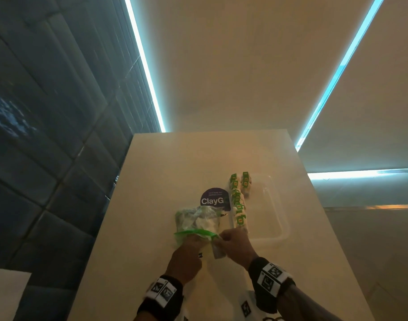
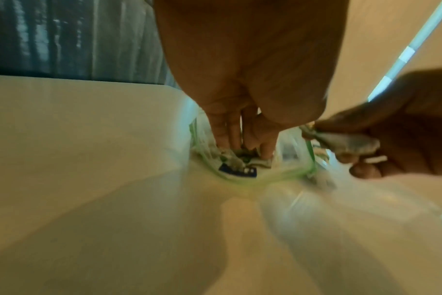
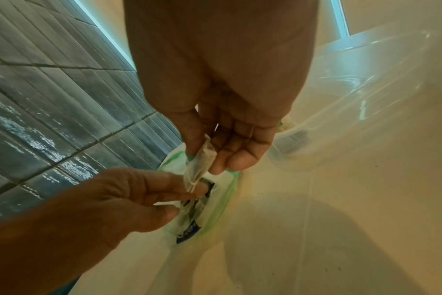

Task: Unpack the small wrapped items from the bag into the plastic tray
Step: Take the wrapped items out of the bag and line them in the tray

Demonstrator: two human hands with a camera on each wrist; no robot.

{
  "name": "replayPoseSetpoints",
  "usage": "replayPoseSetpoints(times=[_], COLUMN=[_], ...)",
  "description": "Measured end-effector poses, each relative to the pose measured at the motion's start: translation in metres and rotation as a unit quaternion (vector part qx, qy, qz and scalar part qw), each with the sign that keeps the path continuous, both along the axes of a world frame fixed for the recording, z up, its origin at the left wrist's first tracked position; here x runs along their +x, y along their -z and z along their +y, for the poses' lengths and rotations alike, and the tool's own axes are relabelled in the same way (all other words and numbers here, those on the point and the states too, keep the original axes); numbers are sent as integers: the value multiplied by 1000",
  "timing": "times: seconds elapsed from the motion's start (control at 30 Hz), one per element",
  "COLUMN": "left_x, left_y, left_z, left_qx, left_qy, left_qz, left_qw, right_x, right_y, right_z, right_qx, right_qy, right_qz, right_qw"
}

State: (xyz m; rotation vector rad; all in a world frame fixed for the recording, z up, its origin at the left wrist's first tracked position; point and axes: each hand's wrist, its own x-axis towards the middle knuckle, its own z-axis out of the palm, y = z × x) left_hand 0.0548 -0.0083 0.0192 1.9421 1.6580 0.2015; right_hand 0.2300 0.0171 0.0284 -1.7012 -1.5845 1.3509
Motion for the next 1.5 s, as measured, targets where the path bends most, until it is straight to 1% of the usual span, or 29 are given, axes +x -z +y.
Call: replayPoseSetpoints(times=[0.07, 0.17, 0.23, 0.3, 0.37, 0.4, 0.43, 0.5, 0.53, 0.67, 0.7, 0.77, 0.8, 0.87, 0.9, 0.97, 1.03, 1.07, 1.13, 1.23, 1.37, 1.5], left_x=[4, 7, 6, 10, 11, 13, 13, 14, 15, 15, 15, 14, 13, 11, 10, 8, 6, 4, 0, -3, -9, -12], left_y=[6, 10, 18, 14, 10, 8, 10, 9, 10, 10, 11, 11, 8, 4, 4, 2, 1, 3, 9, 14, 21, 26], left_z=[0, 0, 5, 13, 19, 22, 26, 34, 37, 40, 39, 36, 33, 27, 24, 17, 10, 8, 6, 6, 8, 9], left_qx=[22, 25, 49, 59, 42, 16, 19, -7, -13, 2, 11, 35, 38, 52, 61, 65, 43, 29, 9, -24, -76, -110], left_qy=[25, 45, 61, 98, 79, 89, 100, 102, 100, 102, 94, 72, 55, -5, -42, -122, -195, -221, -259, -288, -298, -270], left_qz=[7, 36, 65, 110, 102, 117, 131, 154, 151, 145, 130, 74, 38, -46, -89, -177, -233, -248, -255, -291, -313, -321], left_qw=[999, 998, 995, 987, 991, 989, 986, 983, 983, 984, 987, 994, 997, 998, 993, 975, 952, 943, 931, 912, 898, 901], right_x=[2, 6, 8, 10, 10, 10, 10, 8, 7, 4, 3, 2, 2, 1, 0, -1, -2, -3, -5, -8, -8, -6], right_y=[2, 3, 4, 3, 3, 4, 4, 4, 4, 2, 2, 3, 3, 3, 3, 4, 5, 5, 6, 6, 8, 8], right_z=[0, 0, 0, 0, -1, -1, -1, -2, -2, -2, -2, -1, -1, 0, 0, -1, -2, -3, -4, -4, -3, -4], right_qx=[0, 0, -2, -7, -9, -10, -12, -21, -24, -28, -28, -24, -21, -17, -14, -13, -13, -15, -20, -22, -30, -39], right_qy=[-4, -6, -5, -6, -7, -8, -11, -19, -23, -46, -49, -48, -45, -38, -36, -36, -40, -41, -41, -40, -31, -20], right_qz=[-5, -12, -13, -15, -12, -10, -9, -9, -8, 4, 3, -1, -2, -2, -2, -2, -6, -8, -8, -11, -21, -13], right_qw=[1000, 1000, 1000, 1000, 1000, 1000, 1000, 1000, 999, 999, 998, 999, 999, 999, 999, 999, 999, 999, 999, 999, 999, 999])
